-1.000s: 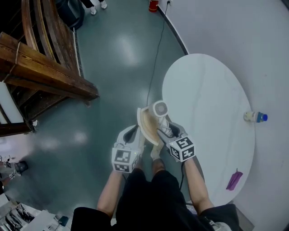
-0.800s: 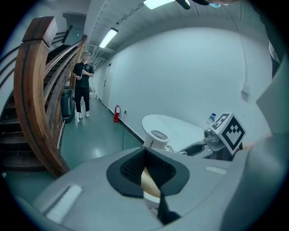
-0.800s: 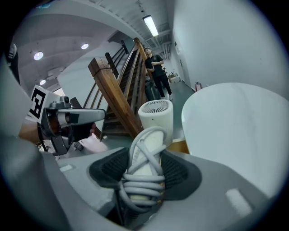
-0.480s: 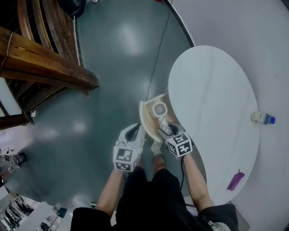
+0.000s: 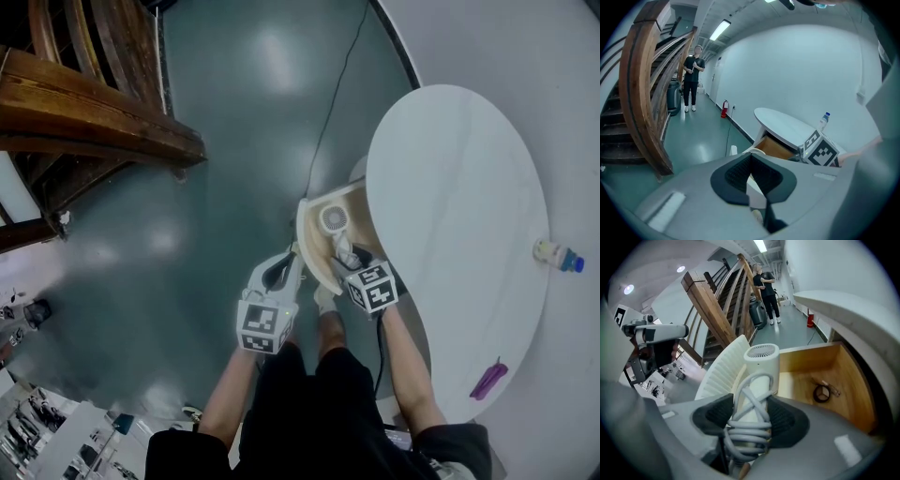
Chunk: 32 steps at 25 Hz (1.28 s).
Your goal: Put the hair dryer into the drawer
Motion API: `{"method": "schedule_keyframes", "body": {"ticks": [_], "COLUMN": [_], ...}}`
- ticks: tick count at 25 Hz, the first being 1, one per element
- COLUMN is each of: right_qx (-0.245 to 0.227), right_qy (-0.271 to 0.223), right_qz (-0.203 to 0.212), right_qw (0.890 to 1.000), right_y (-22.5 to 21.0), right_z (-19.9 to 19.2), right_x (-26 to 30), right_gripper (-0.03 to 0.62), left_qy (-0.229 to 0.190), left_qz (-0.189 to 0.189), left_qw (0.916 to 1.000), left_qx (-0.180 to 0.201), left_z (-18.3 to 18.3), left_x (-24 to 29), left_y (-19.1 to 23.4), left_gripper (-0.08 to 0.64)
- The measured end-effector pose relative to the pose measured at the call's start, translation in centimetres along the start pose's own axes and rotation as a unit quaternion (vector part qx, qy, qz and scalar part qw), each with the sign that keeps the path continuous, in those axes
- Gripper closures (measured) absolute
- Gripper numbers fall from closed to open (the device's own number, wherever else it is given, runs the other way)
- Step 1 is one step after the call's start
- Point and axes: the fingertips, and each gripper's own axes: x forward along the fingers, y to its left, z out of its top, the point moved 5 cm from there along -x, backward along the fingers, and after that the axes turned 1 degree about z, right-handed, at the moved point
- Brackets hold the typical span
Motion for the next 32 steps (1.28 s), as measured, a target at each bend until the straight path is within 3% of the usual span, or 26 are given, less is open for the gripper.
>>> {"method": "schedule_keyframes", "body": {"ticks": [22,32], "right_qx": [0.0,-0.005], "right_qy": [0.033,-0.004], "right_qz": [0.009,-0.015], "right_qw": [0.999,1.0], "right_y": [-0.7,-0.6], "right_z": [-0.4,0.9], "right_x": [3.4,1.0], "right_gripper": [0.345,0.334], "left_qy": [0.009,0.005], "left_qz": [-0.001,-0.005], "left_qw": [0.9999,1.0], "left_qx": [-0.014,0.0], "left_z": [-1.4,0.1], "left_x": [0.9,0.4], "left_y": [1.4,0.7], "left_gripper": [0.552,0.552]}}
